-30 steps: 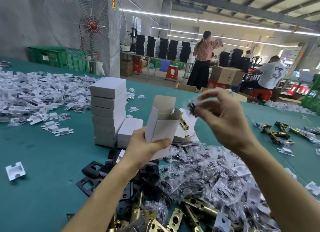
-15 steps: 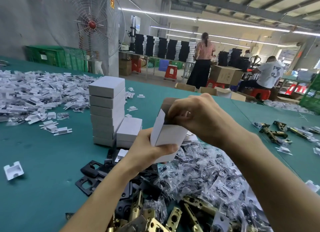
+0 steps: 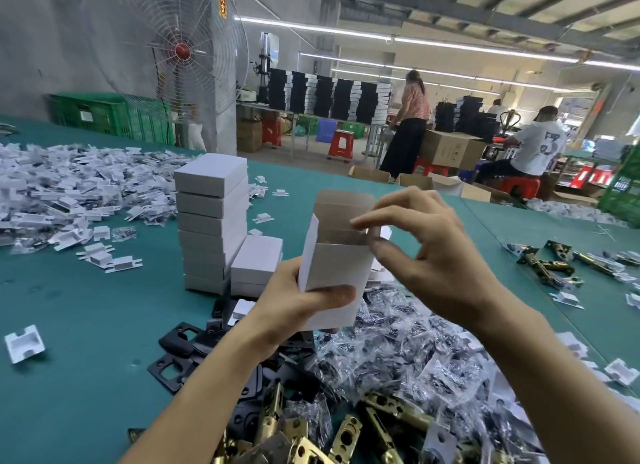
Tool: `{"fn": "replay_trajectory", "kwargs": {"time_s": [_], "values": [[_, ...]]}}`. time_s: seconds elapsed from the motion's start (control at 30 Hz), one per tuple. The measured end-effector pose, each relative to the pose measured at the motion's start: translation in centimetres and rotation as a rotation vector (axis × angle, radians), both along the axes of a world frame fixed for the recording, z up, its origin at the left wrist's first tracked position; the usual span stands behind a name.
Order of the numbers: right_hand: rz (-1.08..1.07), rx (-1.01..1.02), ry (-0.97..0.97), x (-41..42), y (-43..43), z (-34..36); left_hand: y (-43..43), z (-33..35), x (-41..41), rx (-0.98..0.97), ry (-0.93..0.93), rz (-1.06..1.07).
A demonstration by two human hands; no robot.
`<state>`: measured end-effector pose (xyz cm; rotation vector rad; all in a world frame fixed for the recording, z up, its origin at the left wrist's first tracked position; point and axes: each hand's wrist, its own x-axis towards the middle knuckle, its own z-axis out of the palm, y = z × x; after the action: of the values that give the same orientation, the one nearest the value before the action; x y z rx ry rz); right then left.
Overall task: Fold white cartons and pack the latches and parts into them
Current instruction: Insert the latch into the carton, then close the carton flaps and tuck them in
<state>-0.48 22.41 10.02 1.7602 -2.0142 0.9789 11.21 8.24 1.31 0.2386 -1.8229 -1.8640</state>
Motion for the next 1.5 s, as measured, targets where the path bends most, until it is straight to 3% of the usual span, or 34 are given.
{"fn": "replay_trajectory", "kwargs": {"time_s": [0.1,0.2,0.6,0.77,0.97,1.13,1.27,1.5], "values": [[0.045,-0.08,-0.142,-0.5,1.0,-1.3,0.1,0.2,0.2,0.01,0.006,-0.065],[0.064,0.029,-0.195,-0.4,1.3,-2.6,0.3,0.1,0.2,0.053,0.01,-0.117],[0.143,0.257,-0.464,-0.5,0.5,-3.2,0.8,-0.4,-0.5,-0.181,-0.017,-0.117],[0.294,-0.12,-0.717,-0.9,1.2,-4.9,0.8,-0.3,-0.1,0.011,-0.043,-0.163],[0.286,-0.404,-0.95,-1.6,1.5,-8.0,1.3,-0.5,-0.3,0.015,-0.146,-0.248],[0.155,-0.281,-0.85,-2.3,1.7,-9.7,1.4,-1.8,-1.3,-0.275,-0.209,-0.101],[0.162,-0.201,-0.807,-2.6,2.0,-10.1,0.6,-1.9,-1.3,-0.25,-0.081,0.023],[0.18,-0.277,-0.852,-3.0,2.7,-11.0,0.6,-2.5,-1.3,-0.278,0.129,0.119]]}}
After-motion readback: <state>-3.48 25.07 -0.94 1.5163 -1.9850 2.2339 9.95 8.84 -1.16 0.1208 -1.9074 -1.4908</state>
